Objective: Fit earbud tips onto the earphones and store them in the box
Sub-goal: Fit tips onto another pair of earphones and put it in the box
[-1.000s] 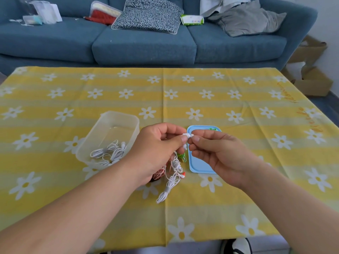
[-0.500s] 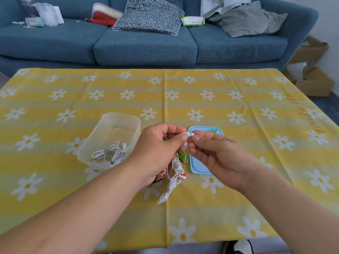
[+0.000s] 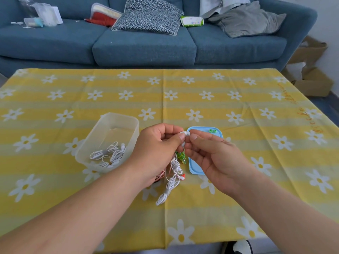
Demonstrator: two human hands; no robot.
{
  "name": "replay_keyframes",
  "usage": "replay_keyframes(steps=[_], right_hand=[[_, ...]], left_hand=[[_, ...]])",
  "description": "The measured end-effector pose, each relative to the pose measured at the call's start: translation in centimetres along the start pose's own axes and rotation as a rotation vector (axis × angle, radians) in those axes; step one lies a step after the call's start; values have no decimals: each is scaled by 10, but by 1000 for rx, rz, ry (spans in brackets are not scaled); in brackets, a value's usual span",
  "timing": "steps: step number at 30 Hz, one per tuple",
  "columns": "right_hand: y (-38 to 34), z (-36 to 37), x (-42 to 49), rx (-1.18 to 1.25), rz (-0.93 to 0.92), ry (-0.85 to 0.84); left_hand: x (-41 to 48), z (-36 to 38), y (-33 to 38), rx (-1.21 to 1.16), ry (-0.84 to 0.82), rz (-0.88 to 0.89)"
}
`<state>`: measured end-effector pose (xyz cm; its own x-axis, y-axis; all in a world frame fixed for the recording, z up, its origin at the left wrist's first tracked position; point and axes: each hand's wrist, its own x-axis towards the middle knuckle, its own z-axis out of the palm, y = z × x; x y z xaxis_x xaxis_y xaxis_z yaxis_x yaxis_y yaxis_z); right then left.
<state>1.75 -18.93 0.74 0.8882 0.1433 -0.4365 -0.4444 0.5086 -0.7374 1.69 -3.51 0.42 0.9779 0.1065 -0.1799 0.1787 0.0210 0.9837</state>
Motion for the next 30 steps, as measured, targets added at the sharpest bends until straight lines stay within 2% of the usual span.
replay_keyframes(steps=[8, 13, 26, 30], right_hand=[[-2, -4, 3, -109, 16, -4], [-6, -7, 5, -136, -10, 65], [-9, -12, -2, -488, -124, 71], [-9, -15, -2, -528, -160, 77]], left_hand=[[-1, 1, 0, 5, -9, -2], [-1, 1, 0, -38, -38, -46], [1, 5, -4, -78, -81, -107], [1, 9, -4, -103, -82, -140]])
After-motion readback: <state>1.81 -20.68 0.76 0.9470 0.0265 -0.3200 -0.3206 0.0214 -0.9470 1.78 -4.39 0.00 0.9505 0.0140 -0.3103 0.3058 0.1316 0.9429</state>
